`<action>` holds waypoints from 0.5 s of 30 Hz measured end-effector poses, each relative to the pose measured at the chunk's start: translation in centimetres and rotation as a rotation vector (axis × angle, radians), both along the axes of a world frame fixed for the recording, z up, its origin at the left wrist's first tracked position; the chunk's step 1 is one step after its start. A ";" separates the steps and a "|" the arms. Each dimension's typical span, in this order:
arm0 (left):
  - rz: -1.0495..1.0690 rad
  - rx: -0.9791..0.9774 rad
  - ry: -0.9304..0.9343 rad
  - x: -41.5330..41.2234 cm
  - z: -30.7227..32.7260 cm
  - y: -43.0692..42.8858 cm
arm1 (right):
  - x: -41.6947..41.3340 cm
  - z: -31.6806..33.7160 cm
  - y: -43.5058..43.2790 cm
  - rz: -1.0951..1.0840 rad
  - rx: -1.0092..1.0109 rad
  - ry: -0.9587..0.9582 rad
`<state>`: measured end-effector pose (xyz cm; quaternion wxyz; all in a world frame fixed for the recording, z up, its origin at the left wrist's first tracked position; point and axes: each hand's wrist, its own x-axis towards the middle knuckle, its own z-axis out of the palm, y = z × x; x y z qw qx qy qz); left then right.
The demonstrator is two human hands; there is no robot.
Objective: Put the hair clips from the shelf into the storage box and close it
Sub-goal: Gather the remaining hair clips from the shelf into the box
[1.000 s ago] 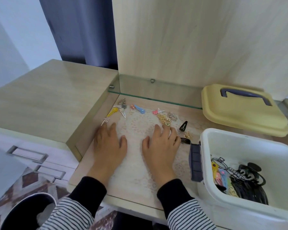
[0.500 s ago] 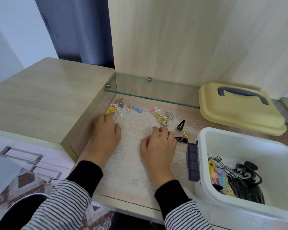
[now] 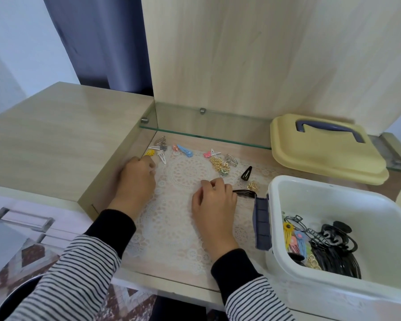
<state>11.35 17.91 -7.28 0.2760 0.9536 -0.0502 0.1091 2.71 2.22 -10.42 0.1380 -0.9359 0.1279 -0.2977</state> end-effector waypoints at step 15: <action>-0.002 -0.145 0.024 -0.3 0.0 -0.7 | 0.3 0.1 0.1 0.067 0.045 -0.018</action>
